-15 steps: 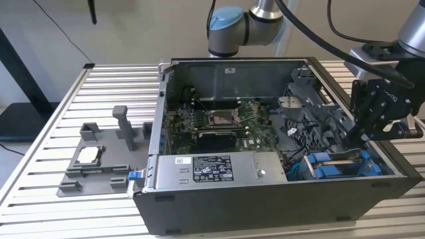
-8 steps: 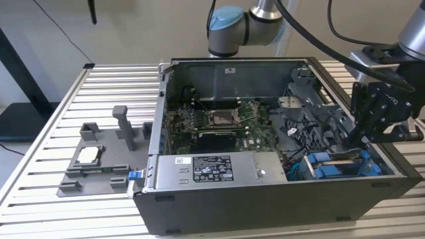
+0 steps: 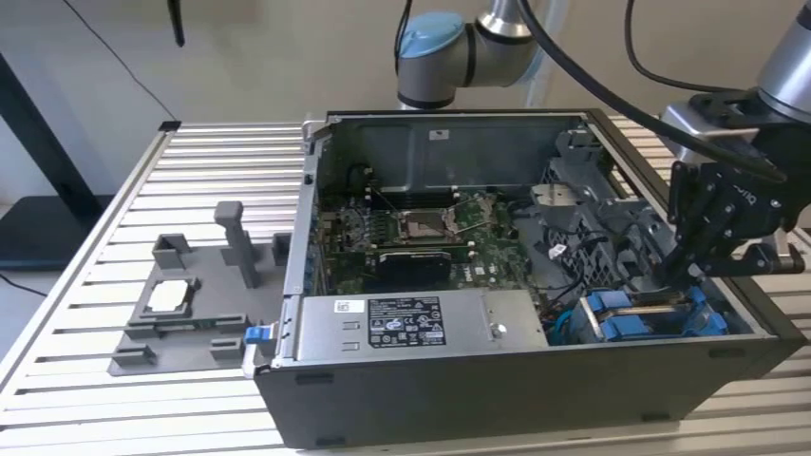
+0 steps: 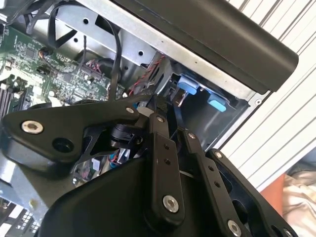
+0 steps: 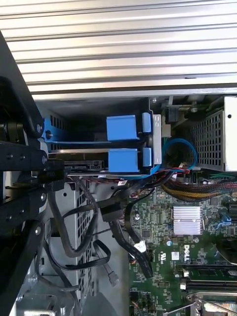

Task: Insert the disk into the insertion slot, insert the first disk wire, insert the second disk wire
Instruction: 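Insert the first disk wire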

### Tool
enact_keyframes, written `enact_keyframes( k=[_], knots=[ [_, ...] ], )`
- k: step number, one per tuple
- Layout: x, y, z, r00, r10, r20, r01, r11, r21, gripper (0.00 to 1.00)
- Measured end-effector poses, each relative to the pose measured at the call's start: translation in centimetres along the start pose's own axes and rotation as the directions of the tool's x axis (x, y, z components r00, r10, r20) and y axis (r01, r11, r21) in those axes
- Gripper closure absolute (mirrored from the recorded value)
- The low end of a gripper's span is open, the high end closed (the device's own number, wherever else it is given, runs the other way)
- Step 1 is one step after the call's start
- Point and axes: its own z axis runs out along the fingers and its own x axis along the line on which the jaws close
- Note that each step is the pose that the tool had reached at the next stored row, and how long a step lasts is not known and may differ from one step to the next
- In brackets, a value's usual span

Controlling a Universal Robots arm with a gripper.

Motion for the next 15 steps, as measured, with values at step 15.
enact_keyframes(
  k=[15],
  knots=[
    [0.25, -0.02, 0.61, 0.9999, 0.015, 0.0002, -0.015, 0.9999, 0.0003, 0.81]
  ],
)
